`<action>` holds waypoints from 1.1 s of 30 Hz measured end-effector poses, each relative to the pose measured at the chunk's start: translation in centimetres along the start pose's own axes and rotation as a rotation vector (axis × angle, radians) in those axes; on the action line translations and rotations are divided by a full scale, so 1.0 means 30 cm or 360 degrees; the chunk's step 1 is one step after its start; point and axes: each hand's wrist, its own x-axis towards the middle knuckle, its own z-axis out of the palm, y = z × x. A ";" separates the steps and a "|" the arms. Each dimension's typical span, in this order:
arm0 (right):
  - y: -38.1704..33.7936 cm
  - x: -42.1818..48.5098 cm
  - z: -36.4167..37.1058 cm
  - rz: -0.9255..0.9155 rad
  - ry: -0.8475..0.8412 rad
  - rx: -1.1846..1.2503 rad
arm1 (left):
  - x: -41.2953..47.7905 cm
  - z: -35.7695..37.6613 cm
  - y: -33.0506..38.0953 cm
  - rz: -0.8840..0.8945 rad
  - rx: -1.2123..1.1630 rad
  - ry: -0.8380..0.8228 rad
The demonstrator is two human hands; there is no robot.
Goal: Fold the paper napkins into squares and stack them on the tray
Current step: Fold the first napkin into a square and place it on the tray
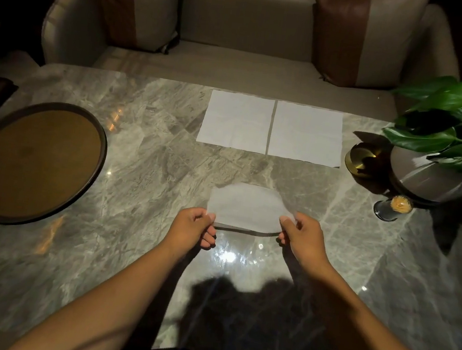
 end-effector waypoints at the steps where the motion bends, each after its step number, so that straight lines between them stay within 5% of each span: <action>1: -0.010 0.002 -0.003 -0.0037 -0.0001 -0.0104 | -0.001 -0.004 0.001 0.0005 0.0015 -0.0003; 24: 0.007 0.000 0.035 0.0059 -0.0159 0.0092 | -0.030 -0.015 -0.143 0.0008 -0.0073 0.0232; 33: -0.022 0.023 0.045 -0.0051 -0.0043 -0.0380 | -0.038 -0.017 -0.179 0.0074 0.0028 0.0372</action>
